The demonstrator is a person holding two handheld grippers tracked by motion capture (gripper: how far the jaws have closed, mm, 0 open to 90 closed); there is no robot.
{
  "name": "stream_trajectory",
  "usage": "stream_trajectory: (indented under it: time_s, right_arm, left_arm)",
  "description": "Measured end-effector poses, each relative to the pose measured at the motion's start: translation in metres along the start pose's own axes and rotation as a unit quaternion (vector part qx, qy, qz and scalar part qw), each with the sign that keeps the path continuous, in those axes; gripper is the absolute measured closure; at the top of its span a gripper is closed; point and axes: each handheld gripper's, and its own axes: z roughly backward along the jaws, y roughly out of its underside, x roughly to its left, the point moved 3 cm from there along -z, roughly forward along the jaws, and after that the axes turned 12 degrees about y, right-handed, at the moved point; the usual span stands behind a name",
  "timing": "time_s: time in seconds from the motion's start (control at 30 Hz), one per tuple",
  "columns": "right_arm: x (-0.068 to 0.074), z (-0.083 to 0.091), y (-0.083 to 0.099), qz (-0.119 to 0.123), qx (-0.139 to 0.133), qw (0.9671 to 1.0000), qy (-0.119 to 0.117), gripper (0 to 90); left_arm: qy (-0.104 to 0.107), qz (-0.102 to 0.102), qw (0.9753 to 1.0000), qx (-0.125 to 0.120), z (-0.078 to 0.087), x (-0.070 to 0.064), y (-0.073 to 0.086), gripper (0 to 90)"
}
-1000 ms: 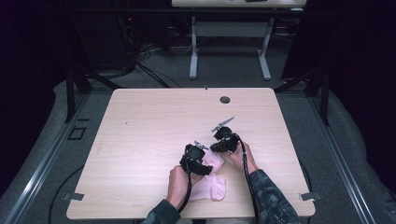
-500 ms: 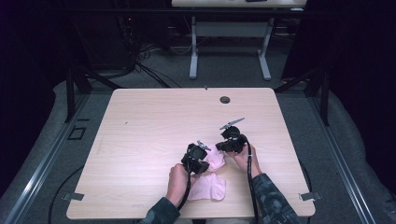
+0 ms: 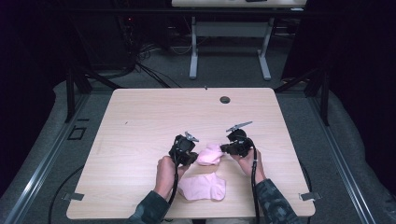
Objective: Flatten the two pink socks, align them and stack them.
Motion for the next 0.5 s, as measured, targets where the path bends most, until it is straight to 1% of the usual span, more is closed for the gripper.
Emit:
stream_trajectory:
  time_s: [0.03, 0.07, 0.1, 0.17, 0.2, 0.23, 0.27, 0.33, 0.37, 0.4, 0.43, 0.5]
  right_arm:
    - [0.001, 0.002, 0.001, 0.000, 0.002, 1.0000, 0.000, 87.5]
    - [0.003, 0.003, 0.001, 0.000, 0.003, 1.0000, -0.002, 87.5]
    - [0.005, 0.004, 0.002, 0.001, 0.003, 1.0000, 0.001, 87.5]
    - [0.009, 0.005, 0.003, 0.009, 0.009, 0.9999, 0.004, 87.5]
    - [0.012, 0.006, 0.004, 0.006, 0.008, 0.9999, 0.003, 87.5]
    - [0.016, 0.006, 0.006, 0.010, 0.007, 0.9999, 0.005, 87.4]
    - [0.020, 0.006, 0.008, 0.005, 0.008, 1.0000, 0.001, 87.1]
    - [0.022, 0.006, 0.009, 0.008, 0.012, 0.9999, 0.000, 86.9]
    - [0.023, 0.005, 0.010, 0.004, 0.013, 0.9999, -0.006, 85.9]
    - [0.025, 0.004, 0.011, 0.005, 0.020, 0.9998, -0.009, 82.9]
    - [0.027, 0.004, 0.012, 0.005, 0.026, 0.9996, -0.007, 80.3]
    - [0.028, 0.005, 0.014, 0.007, 0.031, 0.9994, -0.011, 76.1]
  left_arm:
    - [-0.001, -0.001, 1.0000, 0.001, 0.001, 0.002, 0.000, 88.3]
    - [-0.003, -0.006, 1.0000, 0.000, 0.003, 0.005, 0.000, 88.3]
    - [-0.008, -0.009, 0.9999, 0.001, 0.004, 0.007, 0.000, 88.3]
    - [-0.017, -0.016, 0.9997, 0.004, 0.006, 0.012, 0.001, 88.2]
    - [-0.019, -0.016, 0.9997, 0.005, 0.008, 0.015, 0.002, 88.2]
    - [-0.019, -0.016, 0.9997, 0.004, 0.009, 0.017, 0.002, 88.2]
    - [-0.017, -0.026, 0.9995, 0.002, 0.010, 0.020, 0.003, 87.6]
    - [-0.021, -0.021, 0.9995, 0.006, 0.012, 0.025, 0.005, 87.0]
    - [-0.025, -0.019, 0.9995, 0.007, 0.013, 0.029, 0.007, 85.9]
    - [-0.027, -0.013, 0.9995, 0.008, 0.014, 0.031, 0.009, 82.1]
    - [-0.031, -0.003, 0.9995, 0.007, 0.015, 0.034, 0.011, 75.3]
    - [-0.018, 0.017, 0.9997, 0.000, 0.019, 0.040, 0.016, 66.1]
